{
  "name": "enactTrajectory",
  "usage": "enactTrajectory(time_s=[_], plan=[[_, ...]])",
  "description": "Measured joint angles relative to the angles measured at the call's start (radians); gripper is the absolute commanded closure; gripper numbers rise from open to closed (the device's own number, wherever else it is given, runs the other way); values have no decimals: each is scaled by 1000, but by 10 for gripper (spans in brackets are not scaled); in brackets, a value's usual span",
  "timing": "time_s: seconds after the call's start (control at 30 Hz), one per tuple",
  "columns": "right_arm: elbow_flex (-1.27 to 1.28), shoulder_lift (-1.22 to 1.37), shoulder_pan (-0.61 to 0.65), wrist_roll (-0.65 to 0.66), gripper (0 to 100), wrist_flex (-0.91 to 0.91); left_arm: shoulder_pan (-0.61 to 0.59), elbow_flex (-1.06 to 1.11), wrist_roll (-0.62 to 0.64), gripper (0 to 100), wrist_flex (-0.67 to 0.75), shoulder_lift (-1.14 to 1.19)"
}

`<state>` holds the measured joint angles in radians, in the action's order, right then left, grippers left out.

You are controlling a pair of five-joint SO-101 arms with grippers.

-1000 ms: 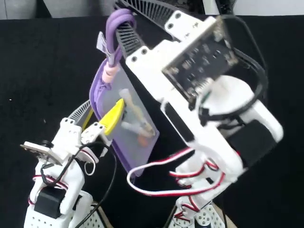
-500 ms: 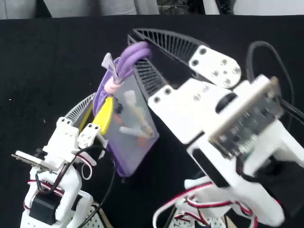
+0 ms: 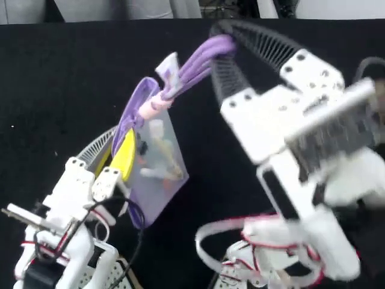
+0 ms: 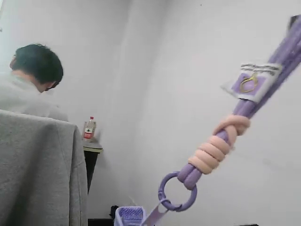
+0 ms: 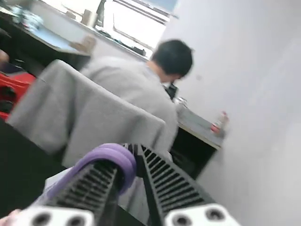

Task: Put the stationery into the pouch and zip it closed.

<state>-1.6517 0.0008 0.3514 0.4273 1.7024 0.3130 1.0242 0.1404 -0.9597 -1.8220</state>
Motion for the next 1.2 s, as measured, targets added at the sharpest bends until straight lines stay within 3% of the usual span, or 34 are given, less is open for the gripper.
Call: enactTrajectory(time_s=[0.17,0.6,0.87,1.2], plan=[[0,149,-106,0,987,-81,89,-55,-94,972,-101,-2],[2,402,-270,0,987,-186,103,-78,-112,972,-150,-2],[2,554,-440,-169,987,-296,103,-86,-130,972,-183,-2],[3,678,-534,-192,987,-440,89,-86,-138,972,-190,14]])
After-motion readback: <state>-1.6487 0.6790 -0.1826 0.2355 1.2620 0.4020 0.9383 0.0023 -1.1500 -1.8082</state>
